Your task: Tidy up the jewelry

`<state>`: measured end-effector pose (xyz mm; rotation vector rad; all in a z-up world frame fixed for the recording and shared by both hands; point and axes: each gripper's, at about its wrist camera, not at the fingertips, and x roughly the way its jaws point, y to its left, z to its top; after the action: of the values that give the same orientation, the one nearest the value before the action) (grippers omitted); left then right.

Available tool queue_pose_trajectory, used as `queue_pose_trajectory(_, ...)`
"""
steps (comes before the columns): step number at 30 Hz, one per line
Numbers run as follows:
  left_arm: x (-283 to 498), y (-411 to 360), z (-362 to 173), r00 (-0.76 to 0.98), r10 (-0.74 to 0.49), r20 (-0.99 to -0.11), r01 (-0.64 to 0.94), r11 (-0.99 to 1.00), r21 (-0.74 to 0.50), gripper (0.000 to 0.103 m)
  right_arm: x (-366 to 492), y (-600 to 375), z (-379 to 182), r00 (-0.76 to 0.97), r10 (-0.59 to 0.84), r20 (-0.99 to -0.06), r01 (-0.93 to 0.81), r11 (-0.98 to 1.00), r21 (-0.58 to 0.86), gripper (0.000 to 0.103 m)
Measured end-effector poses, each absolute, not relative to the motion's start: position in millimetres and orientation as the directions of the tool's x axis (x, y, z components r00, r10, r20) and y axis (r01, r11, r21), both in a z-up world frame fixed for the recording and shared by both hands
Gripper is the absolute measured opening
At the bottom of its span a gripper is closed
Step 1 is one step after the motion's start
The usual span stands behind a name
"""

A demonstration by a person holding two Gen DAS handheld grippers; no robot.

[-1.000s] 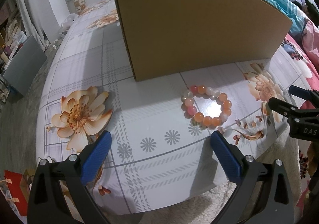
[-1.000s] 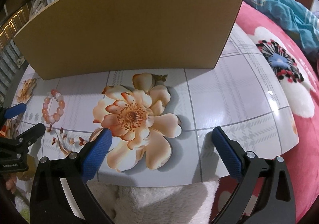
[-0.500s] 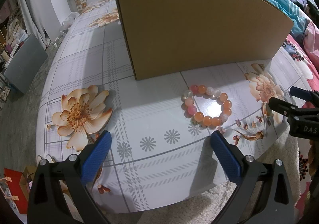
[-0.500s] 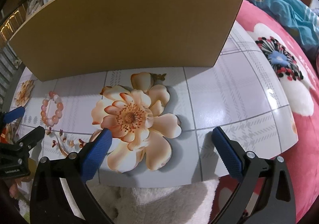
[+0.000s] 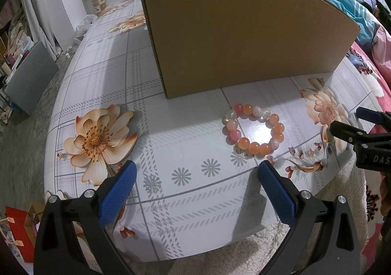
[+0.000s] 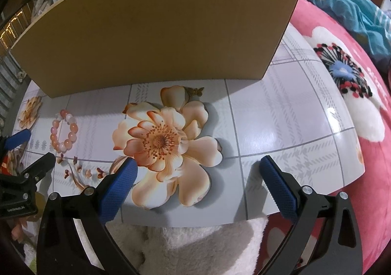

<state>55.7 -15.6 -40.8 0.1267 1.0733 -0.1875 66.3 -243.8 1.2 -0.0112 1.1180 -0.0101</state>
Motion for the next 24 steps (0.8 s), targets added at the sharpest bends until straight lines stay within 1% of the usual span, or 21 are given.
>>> queue_pose_trajectory(7,52,-18,-41,0.503,-0.118,-0.856,0.274,0.961,0.029,0.098,62,-245,2,0.448,-0.015,-0.894,0.005,1.0,-0.014,0.095)
queue_pose_trajectory(11,49,-25,-35,0.529,-0.121,-0.84,0.327,0.942,0.07,0.098,61,-245,2,0.453,-0.014,-0.891,0.001,1.0,-0.016,0.095)
queue_pose_trajectory(12,46,-25,-31,0.546,-0.149,-0.824,0.343,0.938,0.058,0.098,60,-246,2,0.46,-0.012,-0.888,-0.004,1.0,-0.015,0.095)
queue_pose_trajectory(14,39,-25,-20,0.576,-0.243,-0.781,0.39,0.921,0.001,0.097,58,-246,3,0.471,-0.006,-0.882,-0.014,1.0,-0.014,0.095)
queue_pose_trajectory(16,34,-29,-12,0.587,-0.304,-0.75,0.439,0.898,-0.021,0.095,54,-247,2,0.488,-0.001,-0.873,-0.022,1.0,-0.013,0.095)
queue_pose_trajectory(18,29,-36,-6,0.603,-0.331,-0.726,0.482,0.876,0.001,0.085,50,-248,2,0.509,0.003,-0.861,-0.026,1.0,-0.011,0.095)
queue_pose_trajectory(19,27,-38,-5,0.606,-0.336,-0.721,0.496,0.868,0.012,0.082,48,-248,1,0.518,0.005,-0.855,-0.029,1.0,-0.011,0.095)
queue_pose_trajectory(21,23,-47,-7,0.601,-0.341,-0.723,0.533,0.845,0.044,0.066,44,-248,1,0.531,0.009,-0.847,-0.034,0.999,-0.011,0.095)
queue_pose_trajectory(22,24,-51,-9,0.59,-0.338,-0.733,0.548,0.835,0.056,0.061,42,-249,0,0.538,0.013,-0.843,-0.041,0.999,-0.011,0.095)
queue_pose_trajectory(23,26,-55,-12,0.57,-0.336,-0.75,0.565,0.823,0.061,0.052,41,-248,1,0.541,0.015,-0.841,-0.044,0.999,-0.01,0.095)
queue_pose_trajectory(24,28,-57,-15,0.554,-0.336,-0.762,0.577,0.815,0.06,0.045,40,-249,1,0.545,0.022,-0.838,-0.05,0.999,-0.007,0.095)
